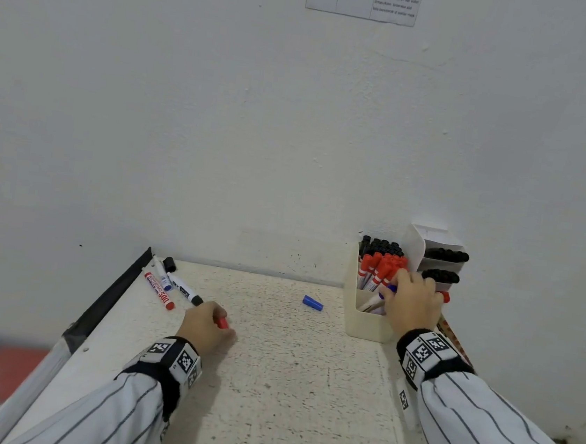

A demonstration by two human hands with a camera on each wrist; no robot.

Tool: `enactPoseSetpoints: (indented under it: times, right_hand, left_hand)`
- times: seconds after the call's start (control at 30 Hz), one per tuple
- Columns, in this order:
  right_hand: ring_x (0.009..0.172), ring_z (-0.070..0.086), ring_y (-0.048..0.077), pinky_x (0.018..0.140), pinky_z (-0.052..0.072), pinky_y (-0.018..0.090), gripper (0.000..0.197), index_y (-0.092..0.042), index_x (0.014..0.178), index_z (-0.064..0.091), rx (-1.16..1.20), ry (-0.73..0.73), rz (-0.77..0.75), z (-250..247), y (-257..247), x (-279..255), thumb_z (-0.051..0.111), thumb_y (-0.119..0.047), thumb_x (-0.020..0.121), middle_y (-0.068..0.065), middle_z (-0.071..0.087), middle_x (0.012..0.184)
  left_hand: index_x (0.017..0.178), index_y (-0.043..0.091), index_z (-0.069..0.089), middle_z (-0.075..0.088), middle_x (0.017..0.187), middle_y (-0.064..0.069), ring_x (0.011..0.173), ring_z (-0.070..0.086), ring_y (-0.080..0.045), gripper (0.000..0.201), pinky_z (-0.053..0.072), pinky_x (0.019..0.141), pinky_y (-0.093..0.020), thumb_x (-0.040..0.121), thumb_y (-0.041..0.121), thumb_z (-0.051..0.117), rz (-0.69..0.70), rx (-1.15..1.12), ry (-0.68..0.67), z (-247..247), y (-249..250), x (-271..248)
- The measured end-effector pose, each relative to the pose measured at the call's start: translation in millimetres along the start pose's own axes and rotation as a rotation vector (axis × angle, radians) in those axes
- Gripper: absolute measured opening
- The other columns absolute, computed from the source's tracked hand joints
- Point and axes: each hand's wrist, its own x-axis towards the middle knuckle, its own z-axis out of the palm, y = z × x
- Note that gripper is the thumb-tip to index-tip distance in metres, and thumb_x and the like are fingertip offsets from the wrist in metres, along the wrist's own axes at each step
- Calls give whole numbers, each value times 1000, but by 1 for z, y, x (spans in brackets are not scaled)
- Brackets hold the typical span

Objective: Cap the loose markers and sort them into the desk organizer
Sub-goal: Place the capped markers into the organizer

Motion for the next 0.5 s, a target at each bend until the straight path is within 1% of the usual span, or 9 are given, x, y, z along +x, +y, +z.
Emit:
enactPoseSetpoints:
  times: [0.1, 0.17, 0.23, 0.3, 0.37, 0.43, 0.5]
  right_hand:
    - [83, 52, 37, 69, 40, 41, 22, -4, 82, 62, -20, 17, 61, -1, -9, 0, 76, -14, 69, 20, 58, 90]
    - [87, 51, 38, 72, 40, 43, 17, -5, 83, 63, 62, 66, 48, -1, -23, -3, 72, -7, 69, 21, 56, 101]
    - [94, 49, 38, 76, 38, 43, 14, -7, 82, 63, 172, 101, -32, 3, -43, -8, 67, -3, 69, 19, 53, 110]
    - [95, 47, 34, 77, 35, 39, 14, -10, 78, 63, 290, 74, -166, 10, -70, -15, 64, 1, 69, 15, 53, 109]
    - [97, 46, 30, 81, 35, 36, 14, -9, 77, 63, 422, -42, -289, 21, -102, -22, 60, 3, 73, 11, 54, 105]
    - [104, 45, 25, 88, 33, 32, 15, -9, 83, 63, 547, -226, -377, 32, -137, -30, 54, 2, 79, 7, 54, 105]
    - [112, 41, 20, 96, 31, 28, 19, -10, 93, 64, 632, -448, -451, 40, -173, -40, 50, -2, 84, 4, 52, 111]
  left_hand:
    - [88, 15, 55, 61, 96, -8, 81, 54, -16, 28, 38, 63, -14, 70, 8, 75, -11, -49, 37, -7, -5, -5]
    - [90, 14, 54, 61, 92, -8, 79, 54, -17, 29, 37, 61, -16, 71, 7, 75, -30, -61, 44, -13, -11, -8]
    - [88, 13, 55, 59, 88, -7, 74, 53, -14, 25, 37, 59, -14, 73, 9, 75, -57, -79, 60, -21, -18, -12]
    - [79, 13, 57, 61, 85, -6, 70, 53, -13, 20, 41, 61, -15, 75, 18, 76, -63, -84, 102, -30, -27, -13]
    - [76, 12, 57, 60, 81, -4, 71, 53, -14, 21, 40, 64, -17, 76, 22, 76, -70, -75, 137, -41, -38, -15]
    - [80, 11, 59, 60, 84, -3, 77, 54, -14, 18, 39, 71, -18, 77, 18, 75, -80, -74, 166, -53, -49, -17]
    - [82, 11, 59, 61, 85, -4, 80, 54, -15, 16, 41, 75, -20, 77, 14, 74, -93, -83, 208, -66, -62, -20]
